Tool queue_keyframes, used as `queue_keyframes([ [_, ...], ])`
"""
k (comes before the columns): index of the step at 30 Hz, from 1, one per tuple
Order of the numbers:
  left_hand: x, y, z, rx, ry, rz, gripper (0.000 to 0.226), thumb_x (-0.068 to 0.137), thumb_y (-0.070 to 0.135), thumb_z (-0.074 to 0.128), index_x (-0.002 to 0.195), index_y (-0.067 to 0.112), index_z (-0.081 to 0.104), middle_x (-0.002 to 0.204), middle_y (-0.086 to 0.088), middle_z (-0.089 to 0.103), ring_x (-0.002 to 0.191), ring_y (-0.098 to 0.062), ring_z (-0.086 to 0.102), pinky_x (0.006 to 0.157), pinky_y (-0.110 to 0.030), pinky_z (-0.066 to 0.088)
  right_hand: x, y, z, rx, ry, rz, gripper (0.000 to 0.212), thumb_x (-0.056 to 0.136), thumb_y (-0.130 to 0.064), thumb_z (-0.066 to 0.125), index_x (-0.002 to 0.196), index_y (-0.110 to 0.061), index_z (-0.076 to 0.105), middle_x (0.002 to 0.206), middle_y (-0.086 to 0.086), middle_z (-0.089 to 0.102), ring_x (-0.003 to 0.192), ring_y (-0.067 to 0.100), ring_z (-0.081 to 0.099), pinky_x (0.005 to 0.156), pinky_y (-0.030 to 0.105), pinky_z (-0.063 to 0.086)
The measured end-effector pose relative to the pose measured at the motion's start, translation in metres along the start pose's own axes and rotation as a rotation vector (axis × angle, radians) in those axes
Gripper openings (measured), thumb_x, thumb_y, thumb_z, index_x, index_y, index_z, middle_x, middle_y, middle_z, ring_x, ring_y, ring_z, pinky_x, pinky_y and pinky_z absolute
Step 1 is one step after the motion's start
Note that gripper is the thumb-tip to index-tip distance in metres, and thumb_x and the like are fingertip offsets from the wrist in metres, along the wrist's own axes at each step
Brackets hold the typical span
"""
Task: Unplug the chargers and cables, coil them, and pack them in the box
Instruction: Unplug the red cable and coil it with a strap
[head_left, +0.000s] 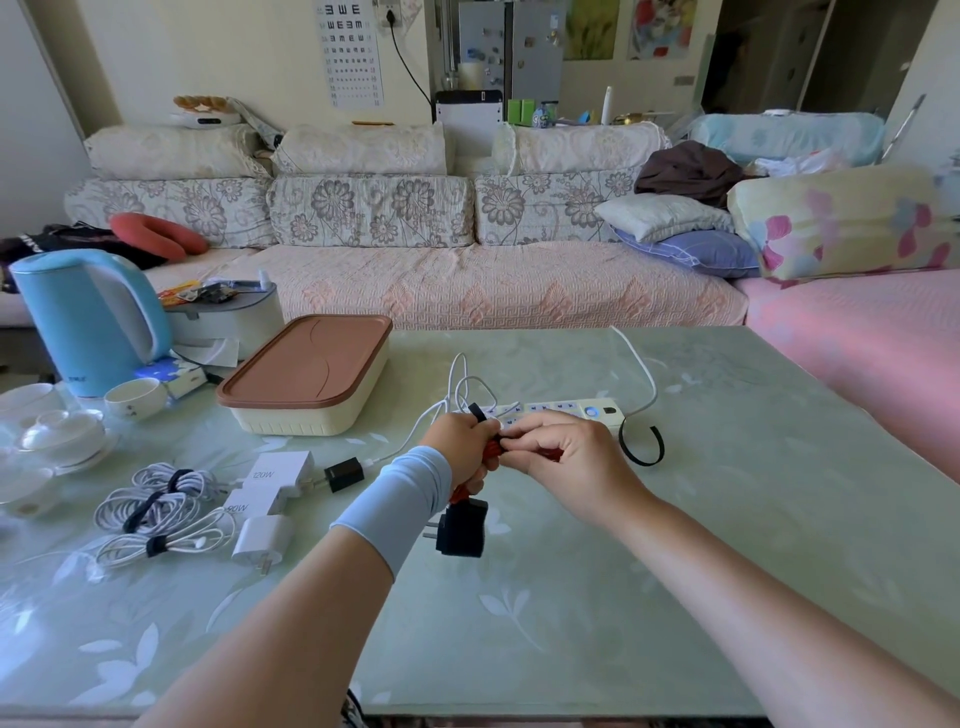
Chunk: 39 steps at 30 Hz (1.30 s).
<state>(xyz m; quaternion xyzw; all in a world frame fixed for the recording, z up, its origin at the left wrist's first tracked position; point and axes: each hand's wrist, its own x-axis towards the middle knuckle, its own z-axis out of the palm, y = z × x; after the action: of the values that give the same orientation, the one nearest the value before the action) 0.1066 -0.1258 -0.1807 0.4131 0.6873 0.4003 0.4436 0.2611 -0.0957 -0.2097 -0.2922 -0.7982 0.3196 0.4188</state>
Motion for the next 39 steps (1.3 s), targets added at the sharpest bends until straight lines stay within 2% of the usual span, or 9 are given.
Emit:
queue_keyframes([
  [7, -0.004, 0.004, 0.007, 0.006, -0.011, 0.030, 0.028, 0.100, 0.023, 0.046, 0.076, 0.010, 0.051, 0.050, -0.004, 0.049, 0.032, -0.014, 0.033, 0.045, -0.022, 0.027, 0.002, -0.003, -0.008, 0.103, 0.042, 0.104, 0.028, 0.072, 0.004, 0.082, 0.080, -0.022, 0.077, 0.090, -0.011, 0.073, 0.085, 0.003, 0.070, 0.084, 0.017, 0.053],
  [12, -0.003, 0.002, 0.008, 0.050, -0.011, 0.091, 0.027, 0.098, 0.026, 0.048, 0.080, 0.007, 0.058, 0.054, -0.007, 0.055, 0.037, -0.018, 0.036, 0.045, -0.025, 0.031, -0.003, -0.007, -0.011, 0.014, -0.006, 0.173, 0.027, 0.075, -0.008, 0.083, 0.088, -0.029, 0.071, 0.077, -0.025, 0.071, 0.082, -0.006, 0.069, 0.079, 0.011, 0.051],
  [20, -0.007, 0.005, 0.011, 0.130, -0.039, 0.169, 0.030, 0.098, 0.028, 0.047, 0.077, 0.008, 0.055, 0.057, -0.005, 0.058, 0.035, -0.019, 0.038, 0.044, -0.025, 0.035, 0.001, 0.003, -0.010, -0.475, 0.118, -0.203, 0.019, 0.065, -0.008, 0.079, 0.079, -0.010, 0.067, 0.076, 0.000, 0.067, 0.067, 0.022, 0.059, 0.061, 0.024, 0.042],
  [23, -0.009, 0.005, 0.011, 0.154, -0.037, 0.209, 0.029, 0.099, 0.028, 0.047, 0.076, 0.011, 0.055, 0.058, -0.005, 0.058, 0.034, -0.019, 0.038, 0.040, -0.021, 0.034, 0.003, 0.006, -0.010, -0.484, 0.144, -0.254, 0.021, 0.064, -0.005, 0.080, 0.078, -0.010, 0.065, 0.077, 0.002, 0.068, 0.068, 0.027, 0.063, 0.059, 0.029, 0.047],
  [25, -0.007, 0.004, 0.007, 0.200, -0.013, 0.269, 0.030, 0.099, 0.026, 0.047, 0.072, 0.013, 0.053, 0.056, -0.004, 0.057, 0.033, -0.017, 0.037, 0.039, -0.020, 0.033, 0.005, 0.005, -0.013, -0.366, 0.081, -0.151, 0.022, 0.068, -0.007, 0.083, 0.084, -0.013, 0.069, 0.082, -0.004, 0.070, 0.074, 0.019, 0.066, 0.065, 0.030, 0.052],
  [28, -0.006, 0.004, 0.003, 0.266, 0.024, 0.373, 0.033, 0.099, 0.026, 0.047, 0.068, 0.016, 0.051, 0.050, 0.002, 0.056, 0.031, -0.017, 0.038, 0.040, -0.020, 0.033, 0.005, -0.006, -0.020, 0.020, -0.110, 0.248, 0.043, 0.068, -0.023, 0.089, 0.104, -0.022, 0.065, 0.097, -0.010, 0.071, 0.086, 0.005, 0.070, 0.078, 0.025, 0.056],
  [31, -0.009, 0.006, 0.003, 0.266, 0.027, 0.441, 0.032, 0.099, 0.027, 0.048, 0.068, 0.018, 0.051, 0.053, 0.002, 0.057, 0.032, -0.017, 0.040, 0.041, -0.022, 0.036, 0.004, -0.012, -0.030, 0.182, -0.176, 0.503, 0.034, 0.085, -0.041, 0.073, 0.109, -0.021, 0.060, 0.101, 0.000, 0.069, 0.073, 0.018, 0.069, 0.054, 0.032, 0.052],
  [35, -0.015, 0.008, 0.009, 0.322, -0.007, 0.479, 0.027, 0.098, 0.031, 0.048, 0.074, 0.021, 0.056, 0.056, 0.003, 0.060, 0.034, -0.016, 0.049, 0.049, -0.029, 0.046, 0.002, -0.014, -0.042, 0.245, -0.280, 0.518, 0.013, 0.096, -0.019, 0.061, 0.092, -0.007, 0.061, 0.080, 0.008, 0.069, 0.048, 0.017, 0.054, 0.042, 0.026, 0.038],
  [39, -0.016, 0.008, 0.005, 0.206, -0.059, 0.379, 0.022, 0.095, 0.035, 0.056, 0.083, 0.020, 0.065, 0.055, -0.011, 0.062, 0.039, -0.023, 0.045, 0.044, -0.029, 0.041, 0.004, -0.013, -0.040, 0.063, -0.225, 0.349, 0.009, 0.091, -0.011, 0.067, 0.089, -0.012, 0.058, 0.066, -0.006, 0.066, 0.049, 0.011, 0.053, 0.049, 0.027, 0.043],
])
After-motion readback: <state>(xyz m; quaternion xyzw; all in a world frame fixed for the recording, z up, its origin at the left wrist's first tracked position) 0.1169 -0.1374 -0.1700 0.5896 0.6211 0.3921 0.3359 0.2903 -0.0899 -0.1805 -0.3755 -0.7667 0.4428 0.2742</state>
